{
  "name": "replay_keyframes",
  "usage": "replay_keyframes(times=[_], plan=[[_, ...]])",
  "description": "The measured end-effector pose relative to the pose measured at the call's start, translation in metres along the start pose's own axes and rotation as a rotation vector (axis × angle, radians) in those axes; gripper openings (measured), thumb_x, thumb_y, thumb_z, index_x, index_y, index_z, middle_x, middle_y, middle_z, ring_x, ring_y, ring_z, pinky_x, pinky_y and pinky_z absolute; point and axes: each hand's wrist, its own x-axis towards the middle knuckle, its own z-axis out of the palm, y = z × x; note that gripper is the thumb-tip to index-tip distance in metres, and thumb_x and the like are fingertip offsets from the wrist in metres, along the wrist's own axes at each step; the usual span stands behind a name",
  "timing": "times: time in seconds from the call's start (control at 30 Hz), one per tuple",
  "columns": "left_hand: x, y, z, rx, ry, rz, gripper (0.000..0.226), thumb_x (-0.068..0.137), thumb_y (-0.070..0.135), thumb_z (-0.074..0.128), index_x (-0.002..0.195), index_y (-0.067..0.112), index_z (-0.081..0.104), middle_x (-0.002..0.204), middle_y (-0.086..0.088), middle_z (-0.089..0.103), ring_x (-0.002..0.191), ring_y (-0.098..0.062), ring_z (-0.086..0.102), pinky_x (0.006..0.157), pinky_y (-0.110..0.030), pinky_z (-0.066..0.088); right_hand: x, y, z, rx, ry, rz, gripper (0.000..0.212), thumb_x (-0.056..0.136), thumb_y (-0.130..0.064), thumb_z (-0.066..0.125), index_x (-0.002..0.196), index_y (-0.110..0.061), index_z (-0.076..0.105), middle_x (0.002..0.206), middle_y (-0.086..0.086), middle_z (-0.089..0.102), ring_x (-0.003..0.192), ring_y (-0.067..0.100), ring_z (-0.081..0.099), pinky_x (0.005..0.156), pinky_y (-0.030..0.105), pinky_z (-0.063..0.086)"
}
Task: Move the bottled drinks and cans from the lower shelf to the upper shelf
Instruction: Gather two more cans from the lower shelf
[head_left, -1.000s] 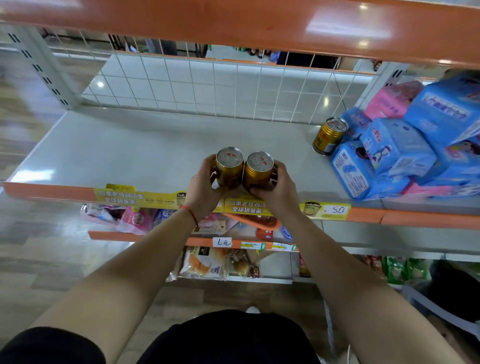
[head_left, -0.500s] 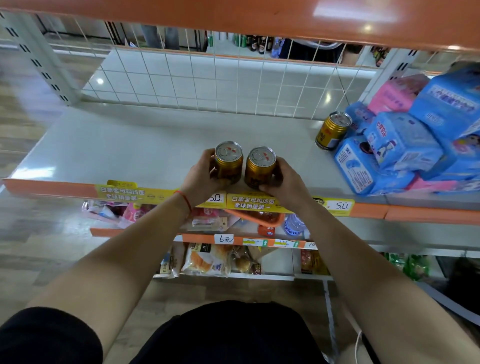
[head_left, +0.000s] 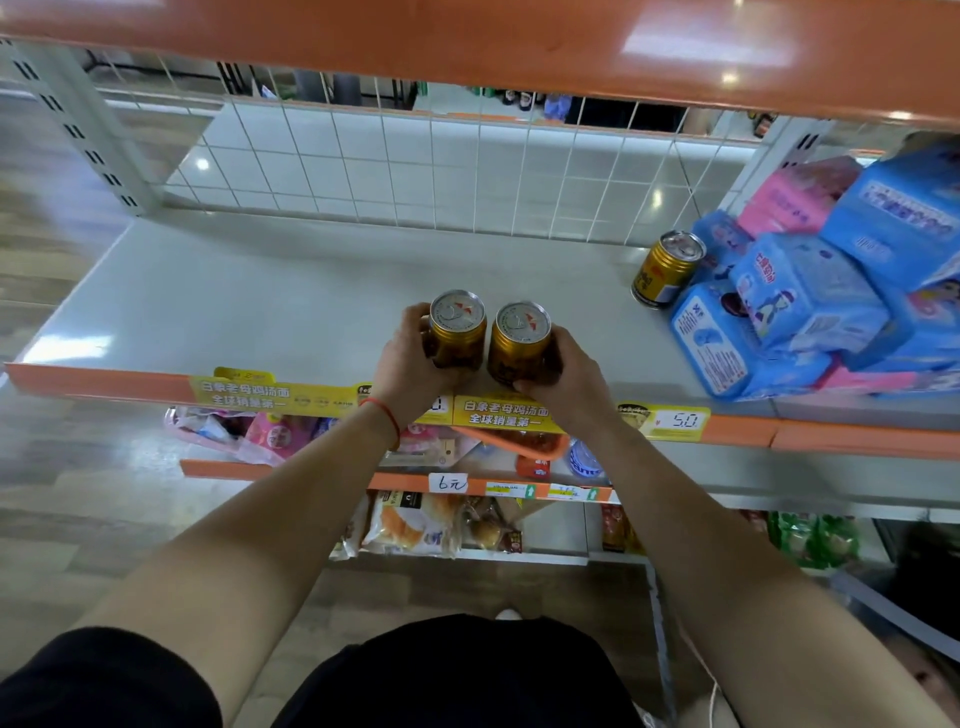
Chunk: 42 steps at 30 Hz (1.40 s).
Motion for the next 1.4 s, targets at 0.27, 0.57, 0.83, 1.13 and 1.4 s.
replay_keyframes(times=[0.27, 0.57, 0.83, 1.13, 1.4], plan=[[0.005, -0.006, -0.012, 0.087, -0.096, 0.025, 0.081, 0.07, 0.011, 0.087, 0.138, 0.008, 0.042, 0.116, -0.001, 0.063, 0.106, -0.017, 0.061, 0.087, -0.023, 0.046, 0.003, 0.0, 0.001, 0.048, -0.025, 0.008, 0.072, 0.076, -0.023, 0.082, 0.139, -0.019, 0.045, 0.132, 0.001, 0.061, 0.118, 0.017, 0.056, 0.095, 0.024, 0.041], [0.004, -0.004, -0.008, 0.065, -0.068, 0.01, 0.081, 0.065, 0.02, 0.09, 0.134, 0.015, 0.048, 0.114, 0.003, 0.066, 0.102, -0.016, 0.063, 0.083, -0.028, 0.05, 0.015, -0.001, -0.002, 0.078, -0.097, 0.046, 0.081, 0.066, -0.024, 0.09, 0.135, -0.019, 0.047, 0.128, -0.002, 0.06, 0.112, 0.012, 0.055, 0.092, 0.024, 0.041], [0.001, 0.001, -0.003, -0.06, -0.026, -0.035, 0.084, 0.061, 0.021, 0.092, 0.131, 0.031, 0.047, 0.111, 0.01, 0.067, 0.105, -0.013, 0.066, 0.09, -0.034, 0.056, 0.016, -0.014, 0.014, 0.172, 0.069, 0.002, 0.077, 0.065, -0.024, 0.09, 0.128, -0.022, 0.046, 0.121, -0.003, 0.062, 0.113, 0.015, 0.059, 0.095, 0.03, 0.05], [-0.006, 0.006, -0.007, -0.112, -0.033, -0.026, 0.077, 0.062, 0.018, 0.088, 0.124, 0.04, 0.048, 0.112, 0.007, 0.07, 0.105, -0.016, 0.067, 0.092, -0.046, 0.056, 0.001, -0.033, 0.019, 0.154, 0.115, 0.02, 0.074, 0.069, -0.021, 0.087, 0.131, -0.02, 0.047, 0.122, -0.004, 0.063, 0.111, 0.011, 0.057, 0.086, 0.01, 0.043], [-0.023, 0.016, -0.018, -0.145, -0.043, 0.034, 0.074, 0.064, 0.01, 0.09, 0.124, 0.032, 0.051, 0.106, 0.012, 0.068, 0.1, -0.012, 0.066, 0.084, -0.025, 0.056, -0.027, -0.054, 0.015, 0.175, 0.222, 0.035, 0.073, 0.068, -0.021, 0.088, 0.13, -0.022, 0.049, 0.116, -0.006, 0.064, 0.107, 0.013, 0.061, 0.086, 0.016, 0.048]])
